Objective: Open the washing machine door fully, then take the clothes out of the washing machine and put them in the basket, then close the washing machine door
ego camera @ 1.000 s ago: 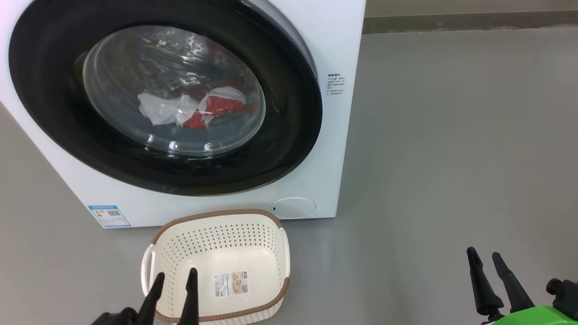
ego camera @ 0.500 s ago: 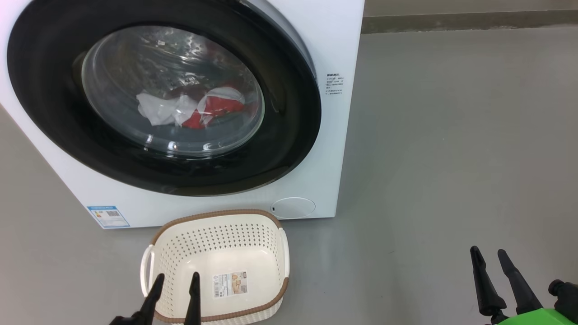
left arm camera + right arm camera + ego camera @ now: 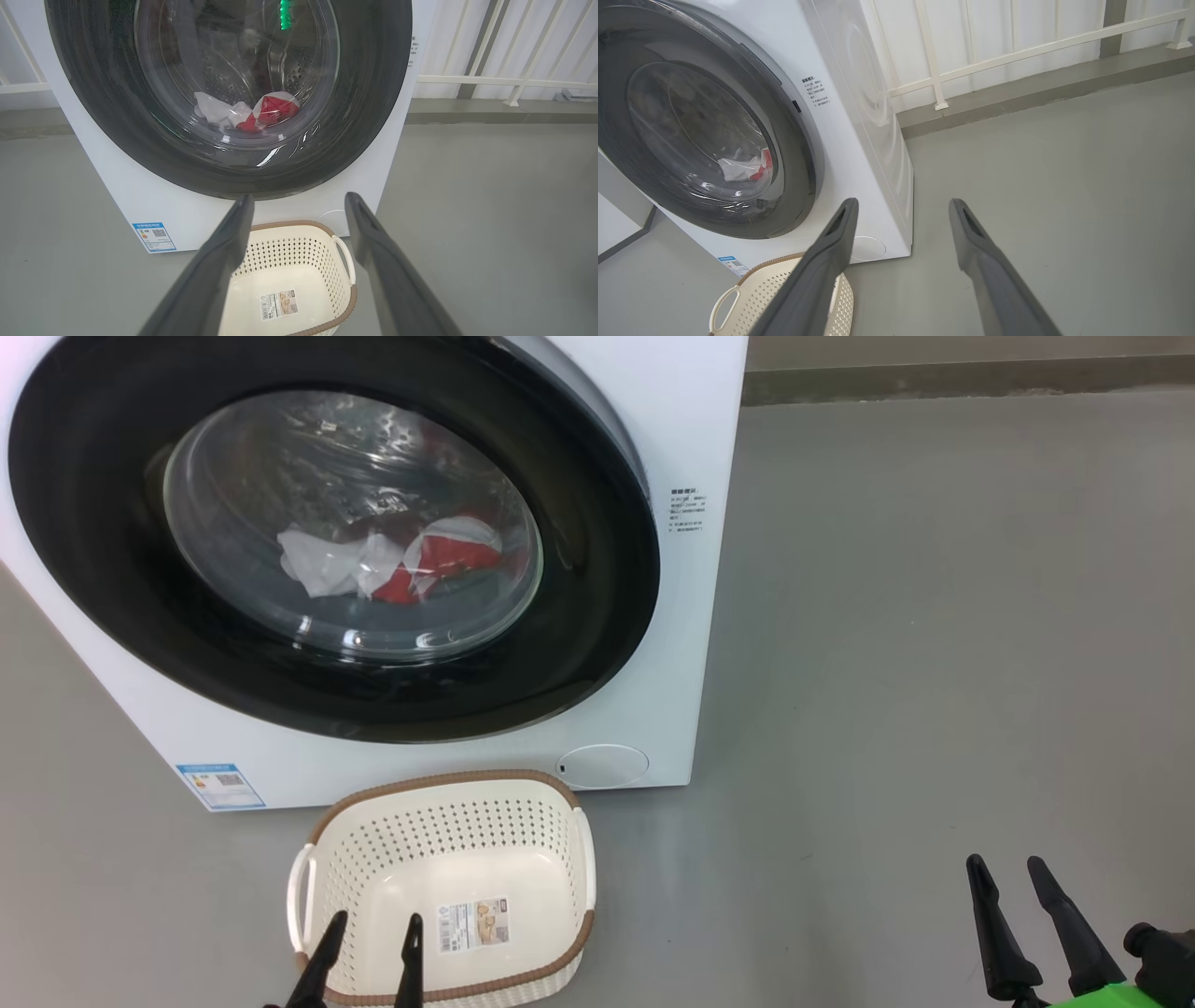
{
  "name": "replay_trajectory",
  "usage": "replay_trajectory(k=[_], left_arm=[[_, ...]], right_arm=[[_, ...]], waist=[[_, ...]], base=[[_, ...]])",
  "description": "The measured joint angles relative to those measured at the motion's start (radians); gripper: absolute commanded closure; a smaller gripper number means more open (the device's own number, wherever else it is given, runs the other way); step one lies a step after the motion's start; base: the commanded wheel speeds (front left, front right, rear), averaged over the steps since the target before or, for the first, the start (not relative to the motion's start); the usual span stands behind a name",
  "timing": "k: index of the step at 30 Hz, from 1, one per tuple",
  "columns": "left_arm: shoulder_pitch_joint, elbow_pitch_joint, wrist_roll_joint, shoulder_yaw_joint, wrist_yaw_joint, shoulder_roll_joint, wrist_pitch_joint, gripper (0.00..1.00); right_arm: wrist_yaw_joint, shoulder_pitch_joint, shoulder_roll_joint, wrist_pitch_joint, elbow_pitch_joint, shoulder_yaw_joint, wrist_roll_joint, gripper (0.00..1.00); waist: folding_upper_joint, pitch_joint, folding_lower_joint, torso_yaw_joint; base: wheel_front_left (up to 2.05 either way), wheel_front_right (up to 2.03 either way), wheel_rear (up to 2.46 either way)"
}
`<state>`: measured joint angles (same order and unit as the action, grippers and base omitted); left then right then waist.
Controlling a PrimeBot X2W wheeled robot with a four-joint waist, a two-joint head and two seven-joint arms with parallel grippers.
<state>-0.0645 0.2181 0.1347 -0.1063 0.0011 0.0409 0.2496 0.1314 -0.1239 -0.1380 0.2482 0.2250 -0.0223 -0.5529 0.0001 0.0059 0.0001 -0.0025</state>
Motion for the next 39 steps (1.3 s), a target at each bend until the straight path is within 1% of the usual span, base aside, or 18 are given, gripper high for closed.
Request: replay_trajectory(k=[12, 13, 14, 17, 19, 22, 26, 31, 34, 35, 37, 38, 39], left_arm=[[0.000, 0.004, 0.002, 0.002, 0.000, 0.000, 0.000, 0.00], [0.000, 0.004, 0.002, 0.002, 0.000, 0.000, 0.000, 0.00], [0.000, 0.004, 0.005, 0.002, 0.000, 0.001, 0.000, 0.00], [0.000, 0.004, 0.007, 0.001, 0.000, 0.001, 0.000, 0.00], [0.001, 0.004, 0.007, -0.003, 0.000, 0.001, 0.000, 0.00], [0.004, 0.002, 0.007, -0.015, 0.000, 0.002, 0.000, 0.00], [0.030, 0.001, 0.008, -0.037, 0.000, 0.002, 0.000, 0.00], [0.070, -0.012, 0.018, -0.073, 0.000, 0.002, 0.000, 0.00], [0.087, -0.017, 0.027, -0.092, 0.012, 0.002, 0.000, 0.00], [0.087, -0.017, 0.027, -0.092, 0.012, 0.002, 0.000, 0.00], [0.101, -0.022, 0.038, -0.103, 0.018, 0.002, 0.000, 0.00], [0.110, -0.024, 0.045, -0.110, 0.020, 0.002, 0.000, 0.00], [0.127, -0.029, 0.052, -0.125, 0.026, 0.002, 0.000, 0.00]], right_arm=[[0.000, 0.000, 0.002, 0.000, -0.006, -0.003, -0.016, 0.00], [0.000, 0.000, 0.004, 0.002, -0.008, -0.002, -0.024, 0.60], [0.000, 0.001, 0.005, 0.002, -0.012, 0.001, -0.039, 1.00], [0.000, 0.012, 0.008, 0.002, -0.020, 0.019, -0.080, 1.00], [0.000, 0.046, 0.006, 0.002, -0.020, 0.043, -0.109, 1.00], [0.000, 0.142, -0.001, 0.002, -0.024, 0.069, -0.145, 1.00], [0.000, 0.283, -0.026, 0.007, -0.025, 0.097, -0.222, 1.00], [0.000, 0.427, -0.086, 0.007, -0.024, 0.134, -0.320, 1.00], [0.000, 0.509, -0.134, 0.007, -0.024, 0.163, -0.361, 1.00], [0.000, 0.509, -0.134, 0.007, -0.024, 0.163, -0.361, 1.00], [0.000, 0.563, -0.158, 0.007, -0.023, 0.178, -0.393, 1.00], [0.000, 0.589, -0.173, 0.007, -0.021, 0.194, -0.414, 1.00], [0.000, 0.642, -0.202, 0.007, -0.015, 0.222, -0.451, 1.00]], waist=[[0.0000, 0.005, 0.0000, -0.001], [0.0000, 0.005, 0.0000, -0.001], [0.0000, 0.006, 0.0000, -0.001], [0.0000, 0.009, 0.0000, -0.003], [0.0000, 0.014, 0.0000, -0.005], [0.0000, 0.026, 0.0000, -0.006], [0.0000, 0.049, 0.0000, 0.001], [0.0000, 0.081, -0.0001, 0.024], [0.0000, 0.105, 0.0000, 0.042], [0.0000, 0.105, 0.0000, 0.042], [0.0000, 0.123, 0.0000, 0.053], [0.0000, 0.133, 0.0000, 0.058], [0.0000, 0.154, -0.0001, 0.070]], base=[[0.00, 0.00, 0.00], [0.00, 0.00, 0.00], [0.00, 0.00, 0.00], [0.00, 0.00, 0.00], [0.00, 0.00, 0.00], [0.00, 0.00, 0.00], [0.00, 0.00, 0.00], [0.00, 0.00, 0.00], [0.00, 0.00, 0.00], [0.00, 0.00, 0.00], [0.00, 0.00, 0.00], [0.00, 0.00, 0.00], [0.00, 0.00, 0.00]])
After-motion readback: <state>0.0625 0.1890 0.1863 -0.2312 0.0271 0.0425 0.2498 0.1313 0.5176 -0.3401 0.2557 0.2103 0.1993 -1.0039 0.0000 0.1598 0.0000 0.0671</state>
